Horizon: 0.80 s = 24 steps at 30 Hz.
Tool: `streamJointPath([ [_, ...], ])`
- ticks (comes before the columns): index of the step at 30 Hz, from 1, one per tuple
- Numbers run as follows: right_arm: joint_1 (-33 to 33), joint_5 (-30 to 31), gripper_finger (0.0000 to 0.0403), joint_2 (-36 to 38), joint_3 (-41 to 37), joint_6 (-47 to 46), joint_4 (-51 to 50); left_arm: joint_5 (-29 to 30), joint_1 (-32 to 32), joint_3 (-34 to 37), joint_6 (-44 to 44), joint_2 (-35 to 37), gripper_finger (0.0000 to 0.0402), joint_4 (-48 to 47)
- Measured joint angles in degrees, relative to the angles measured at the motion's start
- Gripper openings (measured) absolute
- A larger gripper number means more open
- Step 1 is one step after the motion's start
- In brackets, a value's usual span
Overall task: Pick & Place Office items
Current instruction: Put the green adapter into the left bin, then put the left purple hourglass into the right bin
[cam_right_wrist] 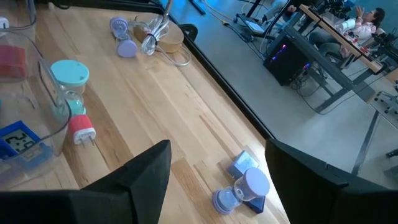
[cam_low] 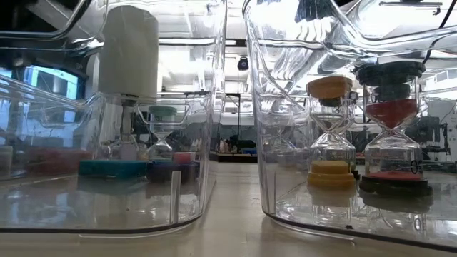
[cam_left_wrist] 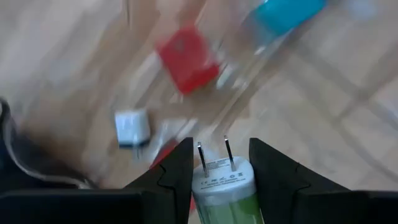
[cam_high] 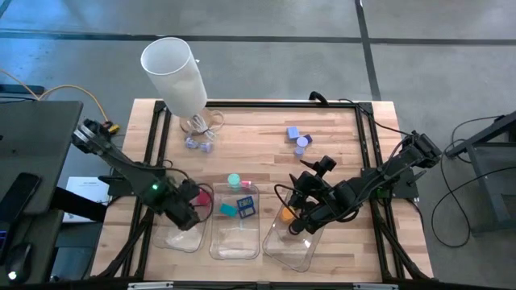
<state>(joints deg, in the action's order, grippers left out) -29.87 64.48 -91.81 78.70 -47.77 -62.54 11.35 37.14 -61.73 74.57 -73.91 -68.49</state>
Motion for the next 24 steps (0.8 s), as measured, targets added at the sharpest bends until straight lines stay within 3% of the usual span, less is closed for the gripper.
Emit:
streamJointPath([
  [6, -0.02, -1.28, 0.0251, 0.0, 0.0, 0.0, 0.51, -5.49, -1.34, 3.74, -1.77, -3.43, 0.0123, 4.91],
  [12, -0.13, -4.42, 0.0251, 0.0, 0.0, 0.02, 1.51, -5.15, -4.36, 4.95, -4.69, -3.89, 0.0153, 5.99],
  [24, -0.13, -4.89, 0.0251, 0.0, 0.0, 0.77, 1.52, -5.28, -5.07, 5.26, -4.91, -3.89, 0.0161, 5.95],
])
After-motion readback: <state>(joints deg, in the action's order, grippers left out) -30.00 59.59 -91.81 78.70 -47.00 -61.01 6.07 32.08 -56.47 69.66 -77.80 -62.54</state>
